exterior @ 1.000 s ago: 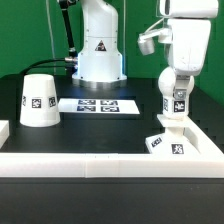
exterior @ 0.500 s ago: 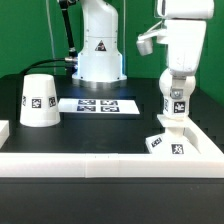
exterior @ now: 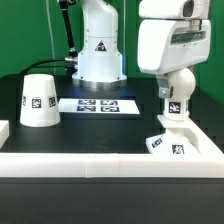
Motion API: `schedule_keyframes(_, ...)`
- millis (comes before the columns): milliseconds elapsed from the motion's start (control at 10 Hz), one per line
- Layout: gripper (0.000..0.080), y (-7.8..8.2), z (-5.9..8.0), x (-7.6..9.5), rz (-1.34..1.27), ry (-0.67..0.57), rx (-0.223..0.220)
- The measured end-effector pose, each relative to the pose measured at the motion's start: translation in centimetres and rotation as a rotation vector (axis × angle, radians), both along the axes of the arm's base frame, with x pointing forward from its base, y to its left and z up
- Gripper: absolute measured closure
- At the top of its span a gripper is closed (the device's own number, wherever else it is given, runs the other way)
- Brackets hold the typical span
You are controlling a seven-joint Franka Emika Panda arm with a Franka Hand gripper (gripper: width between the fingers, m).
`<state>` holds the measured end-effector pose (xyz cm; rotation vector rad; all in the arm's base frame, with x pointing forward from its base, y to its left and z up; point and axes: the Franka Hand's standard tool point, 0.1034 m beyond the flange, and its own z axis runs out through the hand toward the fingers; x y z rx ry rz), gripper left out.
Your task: Assemble lamp
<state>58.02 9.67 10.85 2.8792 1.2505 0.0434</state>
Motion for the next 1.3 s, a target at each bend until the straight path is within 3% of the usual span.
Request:
schedule_keyframes(700,0.0225,0.14,-0.01,-0.03,-0.451,0.004,0.012)
schedule_keyframes(900,0.0225,0.42,0.01,-0.17,-0.782,0.008,0.014)
schedule_keyframes(1300,0.0225,0.43,-0.21,-0.31,-1.141,0.037,0.035)
